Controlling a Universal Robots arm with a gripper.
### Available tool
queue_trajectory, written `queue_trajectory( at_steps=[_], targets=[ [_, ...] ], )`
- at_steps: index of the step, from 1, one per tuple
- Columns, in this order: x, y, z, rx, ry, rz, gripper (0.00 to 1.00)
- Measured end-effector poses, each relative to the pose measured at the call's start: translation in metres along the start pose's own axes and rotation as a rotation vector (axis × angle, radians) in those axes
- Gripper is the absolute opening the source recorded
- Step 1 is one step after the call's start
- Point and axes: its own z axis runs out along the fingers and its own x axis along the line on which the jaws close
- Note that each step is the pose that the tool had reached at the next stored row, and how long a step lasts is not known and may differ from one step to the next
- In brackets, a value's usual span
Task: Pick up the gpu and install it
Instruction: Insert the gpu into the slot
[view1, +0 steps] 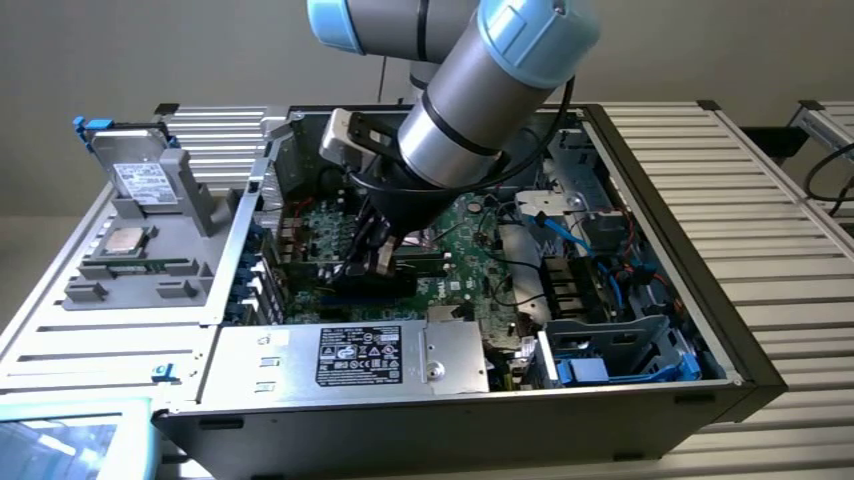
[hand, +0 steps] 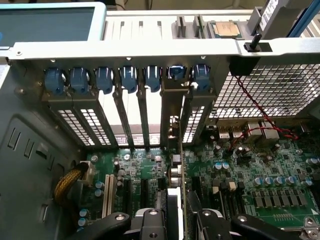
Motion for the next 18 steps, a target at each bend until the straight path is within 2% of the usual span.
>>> queue_trajectory(
  at_steps=[18],
  targets=[
    [-0.0034, -0.0039, 0.0062, -0.0002, 0.0000, 0.000, 0.28]
  ],
)
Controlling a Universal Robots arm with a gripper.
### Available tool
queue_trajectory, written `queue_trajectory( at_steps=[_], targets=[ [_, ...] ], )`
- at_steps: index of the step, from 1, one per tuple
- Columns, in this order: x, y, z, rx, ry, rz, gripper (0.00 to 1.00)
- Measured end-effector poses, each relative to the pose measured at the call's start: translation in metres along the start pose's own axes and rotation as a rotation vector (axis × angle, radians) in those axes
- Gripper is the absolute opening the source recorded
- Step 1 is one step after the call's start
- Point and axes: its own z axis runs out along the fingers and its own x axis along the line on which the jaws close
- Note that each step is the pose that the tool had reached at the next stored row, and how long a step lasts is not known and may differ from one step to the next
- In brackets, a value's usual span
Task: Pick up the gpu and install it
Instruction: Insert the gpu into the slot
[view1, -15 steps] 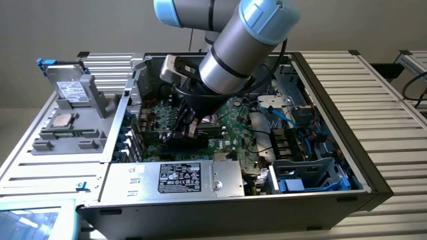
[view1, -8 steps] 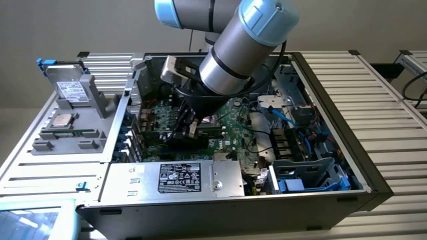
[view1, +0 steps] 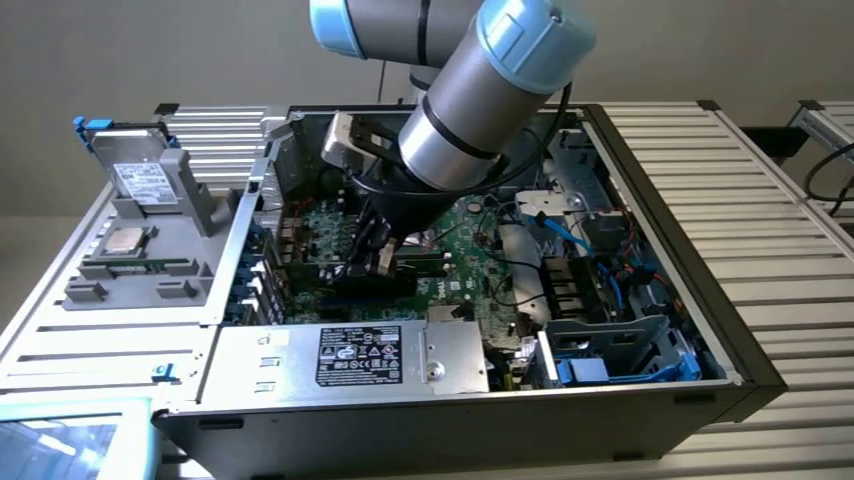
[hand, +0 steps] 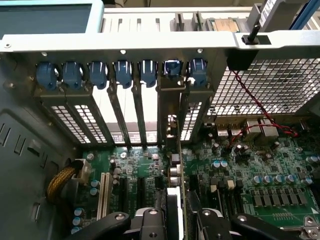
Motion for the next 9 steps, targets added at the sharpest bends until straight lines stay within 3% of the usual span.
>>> queue_trajectory(
  at_steps=[9],
  targets=[
    [0.0001, -0.0010, 0.0022, -0.0016, -0.0001, 0.000, 0.28]
  ],
)
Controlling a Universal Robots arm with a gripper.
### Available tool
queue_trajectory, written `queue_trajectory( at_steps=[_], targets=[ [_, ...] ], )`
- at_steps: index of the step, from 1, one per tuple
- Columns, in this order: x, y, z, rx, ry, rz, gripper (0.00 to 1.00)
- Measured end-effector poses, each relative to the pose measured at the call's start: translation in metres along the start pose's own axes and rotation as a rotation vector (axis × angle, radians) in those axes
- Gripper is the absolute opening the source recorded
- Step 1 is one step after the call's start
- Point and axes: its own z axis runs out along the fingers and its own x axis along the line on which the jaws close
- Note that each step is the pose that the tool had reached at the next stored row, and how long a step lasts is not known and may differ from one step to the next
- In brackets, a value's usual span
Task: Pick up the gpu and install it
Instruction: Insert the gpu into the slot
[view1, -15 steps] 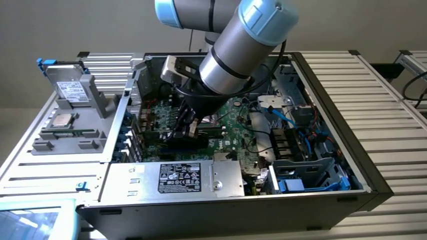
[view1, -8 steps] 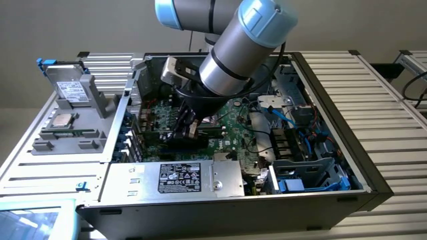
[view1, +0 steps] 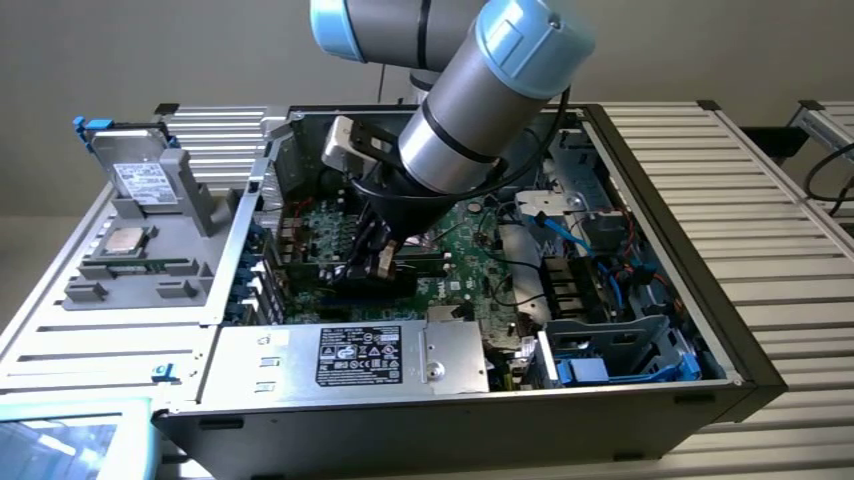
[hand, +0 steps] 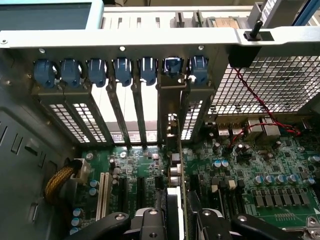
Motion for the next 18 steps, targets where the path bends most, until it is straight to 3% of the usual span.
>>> queue_trajectory(
  at_steps=[12, 18],
  targets=[
    [0.0002, 0.0012, -0.0005, -0.0042, 0.0011, 0.001, 0.28],
    [0.0012, 0.0012, -0.0001, -0.0039, 0.0072, 0.004, 0.28]
  ],
)
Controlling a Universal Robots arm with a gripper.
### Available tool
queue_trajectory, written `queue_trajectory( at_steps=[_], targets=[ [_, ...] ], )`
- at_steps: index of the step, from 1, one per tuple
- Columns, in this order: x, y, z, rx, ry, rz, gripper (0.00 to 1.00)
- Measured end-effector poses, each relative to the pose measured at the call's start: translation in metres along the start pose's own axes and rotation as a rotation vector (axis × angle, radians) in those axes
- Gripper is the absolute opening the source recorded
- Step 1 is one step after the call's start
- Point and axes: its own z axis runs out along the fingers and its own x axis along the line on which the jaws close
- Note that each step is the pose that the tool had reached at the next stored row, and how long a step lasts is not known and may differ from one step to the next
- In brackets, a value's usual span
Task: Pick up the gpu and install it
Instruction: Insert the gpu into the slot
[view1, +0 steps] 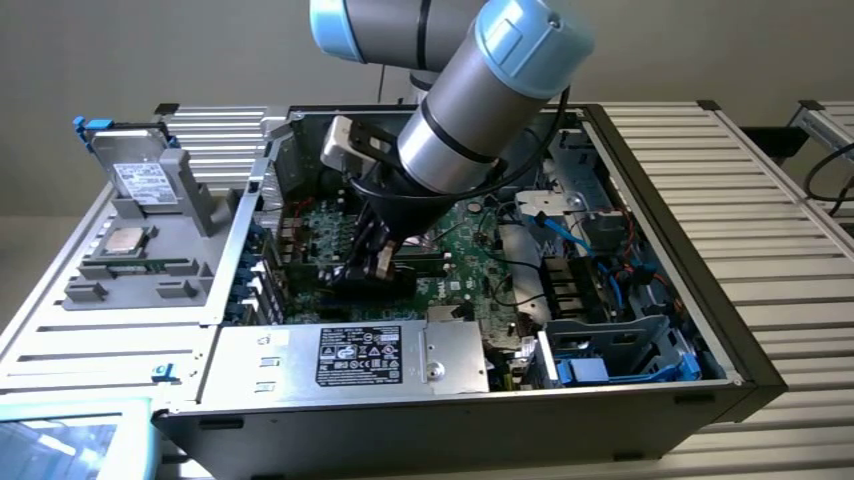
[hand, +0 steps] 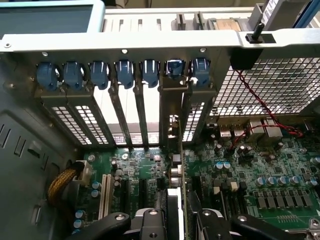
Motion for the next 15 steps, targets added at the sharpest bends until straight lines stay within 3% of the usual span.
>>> queue_trajectory(
  at_steps=[3, 15],
  targets=[
    [0.0003, -0.0008, 0.0012, 0.0000, 0.0028, 0.001, 0.28],
    [-0.0036, -0.0019, 0.0038, 0.0001, 0.0028, 0.001, 0.28]
  ],
)
